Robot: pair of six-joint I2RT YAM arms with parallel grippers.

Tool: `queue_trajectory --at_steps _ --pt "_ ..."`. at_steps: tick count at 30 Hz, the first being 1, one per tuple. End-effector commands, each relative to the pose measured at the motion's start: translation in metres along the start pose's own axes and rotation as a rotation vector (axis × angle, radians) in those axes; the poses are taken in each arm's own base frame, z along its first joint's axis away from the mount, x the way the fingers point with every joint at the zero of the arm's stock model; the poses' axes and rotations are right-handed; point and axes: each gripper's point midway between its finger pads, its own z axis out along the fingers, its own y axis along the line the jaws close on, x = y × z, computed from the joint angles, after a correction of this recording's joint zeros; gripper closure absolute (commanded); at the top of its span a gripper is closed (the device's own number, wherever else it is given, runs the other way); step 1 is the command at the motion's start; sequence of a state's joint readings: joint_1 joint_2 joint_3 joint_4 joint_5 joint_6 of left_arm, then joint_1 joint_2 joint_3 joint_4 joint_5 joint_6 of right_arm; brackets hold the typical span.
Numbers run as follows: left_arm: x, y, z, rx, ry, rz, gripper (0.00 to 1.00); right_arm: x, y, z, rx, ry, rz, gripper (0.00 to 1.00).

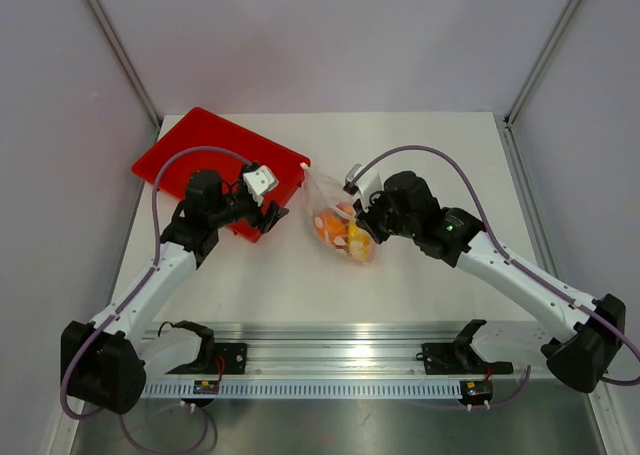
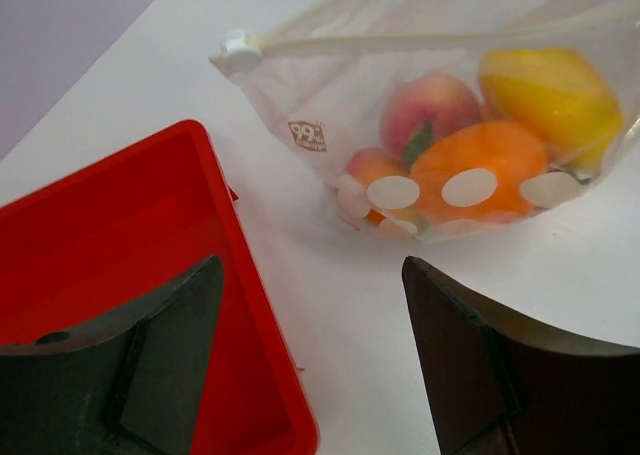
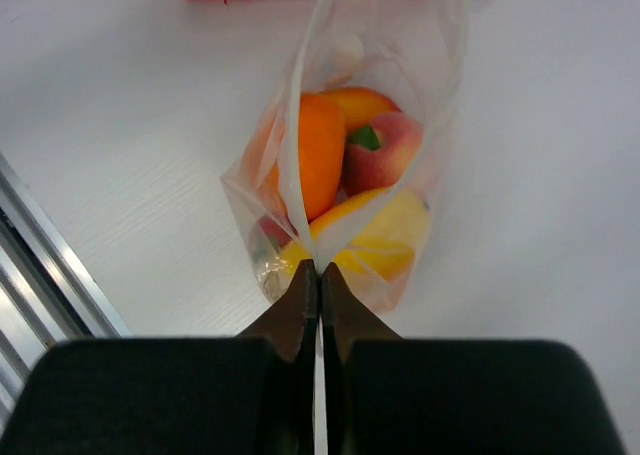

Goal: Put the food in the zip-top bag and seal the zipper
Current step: Adjust the zipper food storage bag at the center of the board, then zip the zipper food storage bag at the center of the board.

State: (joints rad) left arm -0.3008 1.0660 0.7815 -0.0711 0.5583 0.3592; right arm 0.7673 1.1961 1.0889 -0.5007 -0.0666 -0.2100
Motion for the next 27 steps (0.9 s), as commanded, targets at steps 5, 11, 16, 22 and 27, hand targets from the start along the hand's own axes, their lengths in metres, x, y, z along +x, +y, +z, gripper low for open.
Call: queue_trajectory --at_steps 5,11,16,22,27 --pt "-0.031 0.008 0.040 0.199 -0.147 0.250 0.29 -0.029 0.016 -0.017 -0.121 -0.139 -0.087 1.00" --pt "-0.042 0.001 0.052 0.339 -0.225 0.260 0.30 -0.014 0.018 -0.017 -0.134 -0.092 -0.087 1.00" --pt "-0.039 0.000 0.068 0.452 -0.224 0.245 0.30 -0.008 0.017 -0.022 -0.124 -0.089 -0.087 1.00" --pt "-0.032 -0.009 0.076 0.607 -0.227 0.230 0.31 -0.003 0.015 -0.028 -0.111 -0.077 -0.092 1.00" --pt "-0.018 -0.013 0.077 0.661 -0.193 0.207 0.33 0.000 0.015 -0.028 -0.107 -0.072 -0.088 1.00"
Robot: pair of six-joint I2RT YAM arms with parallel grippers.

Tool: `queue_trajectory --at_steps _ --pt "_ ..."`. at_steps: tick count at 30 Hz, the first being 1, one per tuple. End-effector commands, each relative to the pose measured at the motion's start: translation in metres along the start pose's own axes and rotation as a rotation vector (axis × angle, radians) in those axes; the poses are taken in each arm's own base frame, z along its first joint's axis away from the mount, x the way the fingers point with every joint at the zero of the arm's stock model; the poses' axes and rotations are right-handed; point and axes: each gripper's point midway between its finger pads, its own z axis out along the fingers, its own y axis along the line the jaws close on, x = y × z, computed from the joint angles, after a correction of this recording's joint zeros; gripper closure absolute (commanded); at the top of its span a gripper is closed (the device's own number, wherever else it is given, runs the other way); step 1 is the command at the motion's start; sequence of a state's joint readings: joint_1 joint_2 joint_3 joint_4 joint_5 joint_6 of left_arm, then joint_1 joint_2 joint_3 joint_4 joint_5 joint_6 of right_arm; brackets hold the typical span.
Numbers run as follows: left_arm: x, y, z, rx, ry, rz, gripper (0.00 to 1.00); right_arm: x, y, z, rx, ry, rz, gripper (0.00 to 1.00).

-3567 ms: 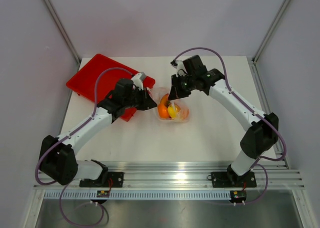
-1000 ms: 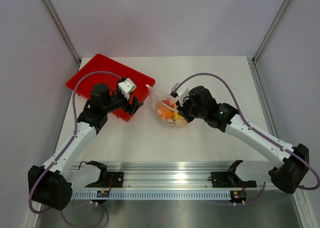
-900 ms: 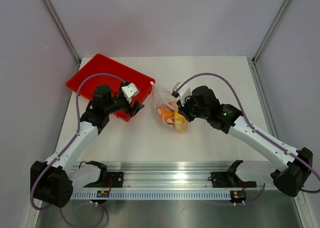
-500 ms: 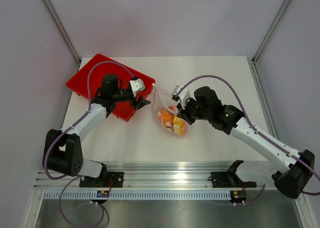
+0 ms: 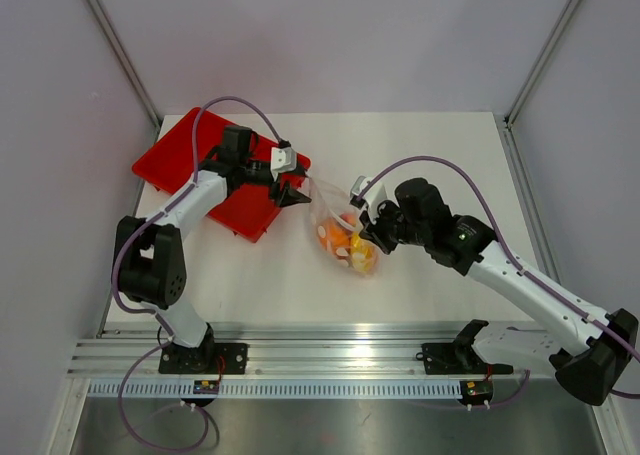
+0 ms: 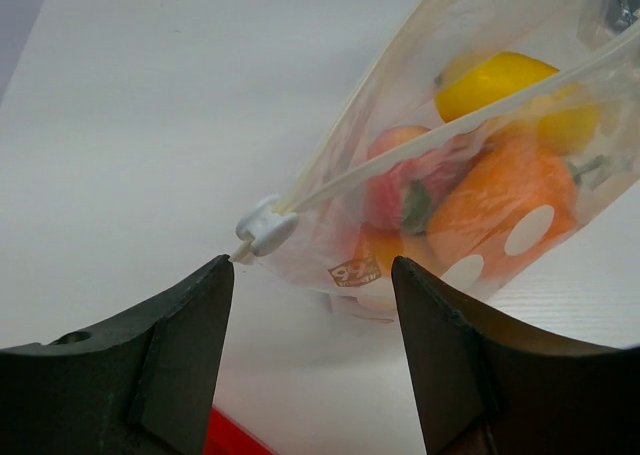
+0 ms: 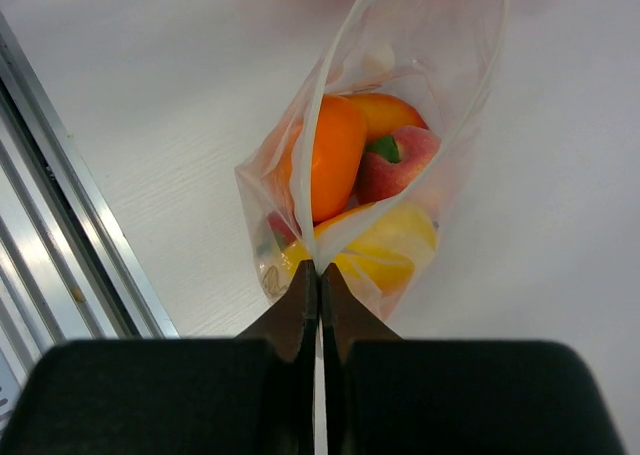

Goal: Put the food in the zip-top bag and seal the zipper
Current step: Zip the zipper food storage bag at the center of the board.

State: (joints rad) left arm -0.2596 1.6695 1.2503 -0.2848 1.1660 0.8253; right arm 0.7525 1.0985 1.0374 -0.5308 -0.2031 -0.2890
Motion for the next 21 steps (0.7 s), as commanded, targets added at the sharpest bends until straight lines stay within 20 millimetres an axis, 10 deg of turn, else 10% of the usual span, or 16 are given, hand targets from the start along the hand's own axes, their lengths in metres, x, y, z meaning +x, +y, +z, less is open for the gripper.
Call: queue_trajectory --at_steps 1,21 --pt "-0.011 -0.009 -0.001 0.075 -0.049 0.045 0.33 -0.005 -0.003 -0.006 0.013 -0.027 -0.017 1.00" --pt "-0.019 -0.011 0.006 0.120 -0.129 0.005 0.53 -0.005 -0.008 0.005 0.015 0.005 -0.023 1.00"
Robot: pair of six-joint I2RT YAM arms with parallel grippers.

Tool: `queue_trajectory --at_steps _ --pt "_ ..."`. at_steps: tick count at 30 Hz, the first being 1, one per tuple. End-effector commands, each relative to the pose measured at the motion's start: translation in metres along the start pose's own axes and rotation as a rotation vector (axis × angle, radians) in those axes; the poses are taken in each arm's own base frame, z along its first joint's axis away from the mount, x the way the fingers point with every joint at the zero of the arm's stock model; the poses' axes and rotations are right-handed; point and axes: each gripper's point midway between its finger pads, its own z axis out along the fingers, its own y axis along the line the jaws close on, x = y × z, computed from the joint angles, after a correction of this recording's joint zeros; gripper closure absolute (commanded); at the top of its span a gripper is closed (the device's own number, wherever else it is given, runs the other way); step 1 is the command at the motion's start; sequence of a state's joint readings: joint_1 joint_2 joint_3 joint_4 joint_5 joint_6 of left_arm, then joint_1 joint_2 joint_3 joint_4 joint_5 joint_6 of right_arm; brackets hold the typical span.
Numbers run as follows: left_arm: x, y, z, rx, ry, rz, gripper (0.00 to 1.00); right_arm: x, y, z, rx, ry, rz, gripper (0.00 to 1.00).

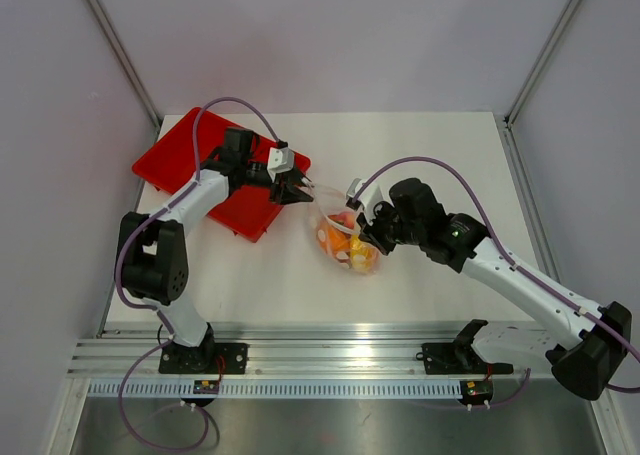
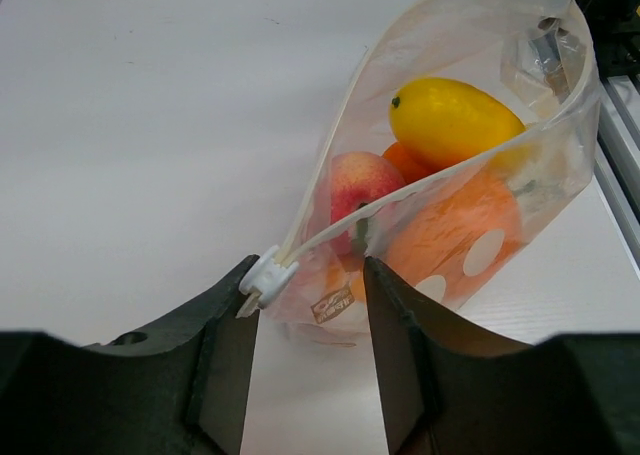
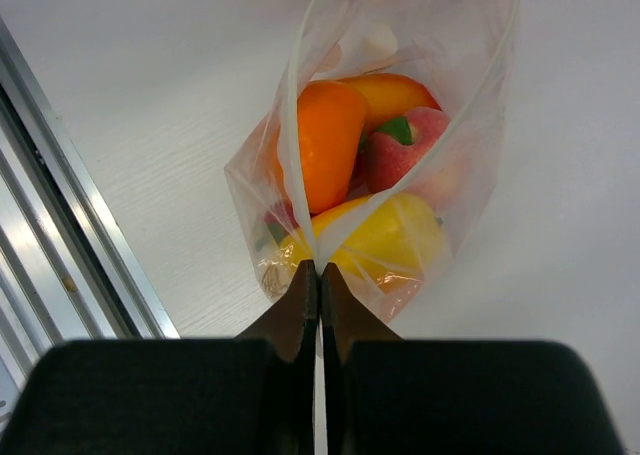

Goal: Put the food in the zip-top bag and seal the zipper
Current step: Zip the zipper food storage bag at the center of the board.

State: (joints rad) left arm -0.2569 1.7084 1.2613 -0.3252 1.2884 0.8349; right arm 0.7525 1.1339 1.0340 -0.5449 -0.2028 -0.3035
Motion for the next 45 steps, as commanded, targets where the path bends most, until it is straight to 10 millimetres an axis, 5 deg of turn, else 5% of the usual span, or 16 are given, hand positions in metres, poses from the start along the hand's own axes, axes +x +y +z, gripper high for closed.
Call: queue_trajectory --at_steps 1,5,9,11,14,17,23,24,30,45 --pt "-0.015 0.004 0.001 0.020 -0.040 0.051 0.60 -0.016 -0.009 -0.006 0.035 -0.045 -0.016 1.00" --pt "-0.011 0.003 0.000 0.005 -0.015 0.029 0.72 -0.018 -0.010 -0.007 0.044 -0.056 -0.013 1.00" --pt "-0.016 -0.001 -0.003 -0.006 -0.013 0.023 1.00 -0.016 -0.010 -0.007 0.047 -0.046 -0.007 1.00" --pt "-0.023 -0.002 -0.005 -0.023 -0.009 -0.001 1.00 -0.015 -0.011 -0.007 0.058 -0.039 0.026 0.95" --pt "-0.028 -0.005 -0.008 -0.049 0.009 -0.031 1.00 -0.021 -0.009 -0.012 0.055 -0.045 0.056 0.64" --pt "-0.034 -0.016 -0.011 -0.065 0.016 -0.007 1.00 -0.037 -0.015 -0.020 0.081 -0.096 0.042 0.52" --pt "-0.041 -0.036 -0.013 -0.048 0.002 -0.025 1.00 -0.076 -0.018 -0.021 0.049 -0.150 -0.028 0.49" --pt "-0.043 -0.037 -0.013 -0.041 0.000 -0.036 1.00 -0.094 -0.019 -0.027 0.046 -0.186 -0.045 0.50" --pt "-0.041 -0.041 -0.011 0.016 0.010 -0.178 1.00 -0.133 -0.013 -0.009 -0.057 -0.237 -0.096 0.51" --pt "-0.051 -0.049 -0.010 0.045 -0.001 -0.123 1.00 -0.155 -0.001 0.051 -0.219 -0.222 -0.146 0.53"
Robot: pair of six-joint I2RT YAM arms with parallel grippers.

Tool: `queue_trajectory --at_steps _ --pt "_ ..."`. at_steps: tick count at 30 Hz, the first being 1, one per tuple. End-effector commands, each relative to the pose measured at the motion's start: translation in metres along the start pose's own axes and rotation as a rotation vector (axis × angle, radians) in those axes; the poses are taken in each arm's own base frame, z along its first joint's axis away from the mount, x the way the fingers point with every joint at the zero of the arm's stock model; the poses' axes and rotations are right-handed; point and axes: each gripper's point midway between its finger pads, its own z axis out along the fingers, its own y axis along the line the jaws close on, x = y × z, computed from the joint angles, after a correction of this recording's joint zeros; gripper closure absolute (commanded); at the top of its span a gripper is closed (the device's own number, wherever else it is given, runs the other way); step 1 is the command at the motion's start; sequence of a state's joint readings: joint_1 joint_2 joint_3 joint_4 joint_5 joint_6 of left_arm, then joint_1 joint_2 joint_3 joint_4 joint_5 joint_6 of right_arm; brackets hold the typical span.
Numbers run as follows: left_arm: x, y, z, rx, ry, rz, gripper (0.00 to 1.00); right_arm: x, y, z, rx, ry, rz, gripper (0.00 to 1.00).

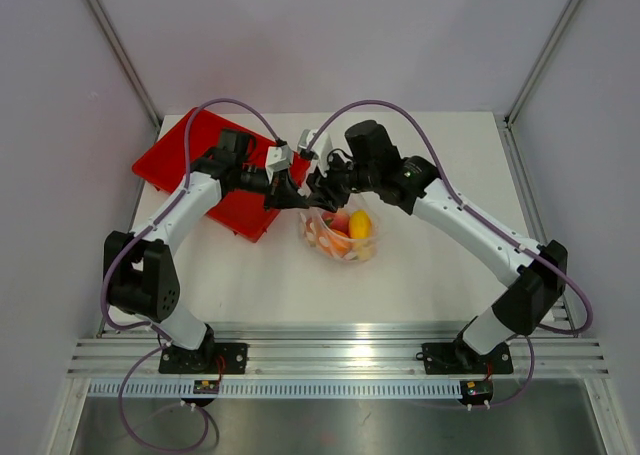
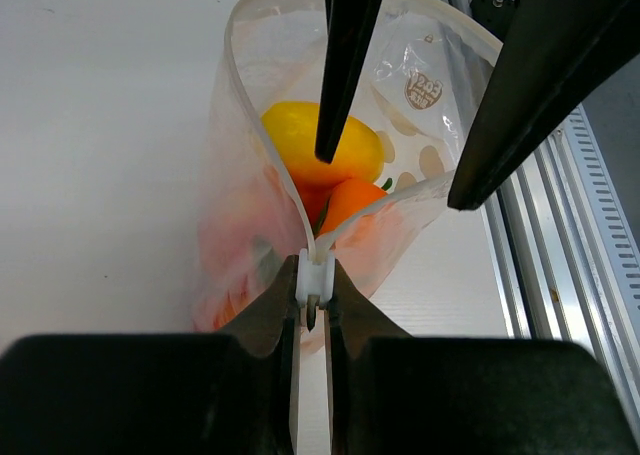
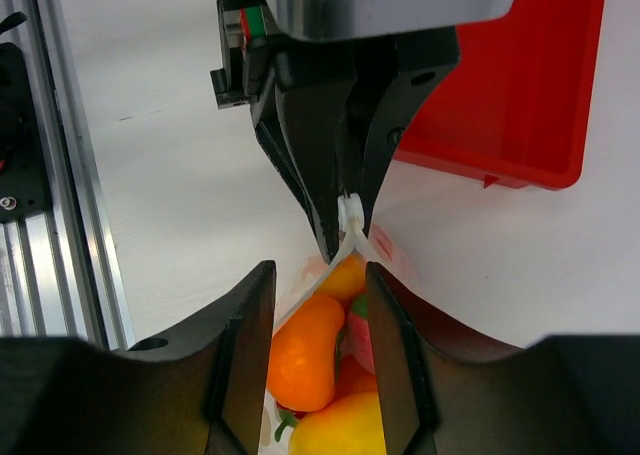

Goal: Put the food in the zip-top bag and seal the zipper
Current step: Zip the zipper food storage bag at the center of the board.

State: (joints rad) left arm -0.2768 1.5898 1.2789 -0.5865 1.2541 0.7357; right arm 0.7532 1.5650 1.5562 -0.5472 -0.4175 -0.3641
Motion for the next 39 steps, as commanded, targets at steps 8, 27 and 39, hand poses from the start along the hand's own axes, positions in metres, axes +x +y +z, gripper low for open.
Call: queue_trajectory --at_steps 8,27,39 --pt "-0.025 -0.012 -0.004 0.020 -0.050 0.119 1.00 -0.036 0.002 0.015 -0.068 -0.096 -0.051 0.56" --pt "-0.031 -0.014 -0.006 0.011 -0.057 0.143 1.00 -0.027 -0.001 0.035 -0.100 -0.077 0.005 0.74" --pt "-0.030 -0.013 -0.007 -0.006 -0.048 0.148 1.00 -0.014 -0.005 0.036 -0.070 -0.050 0.014 0.73"
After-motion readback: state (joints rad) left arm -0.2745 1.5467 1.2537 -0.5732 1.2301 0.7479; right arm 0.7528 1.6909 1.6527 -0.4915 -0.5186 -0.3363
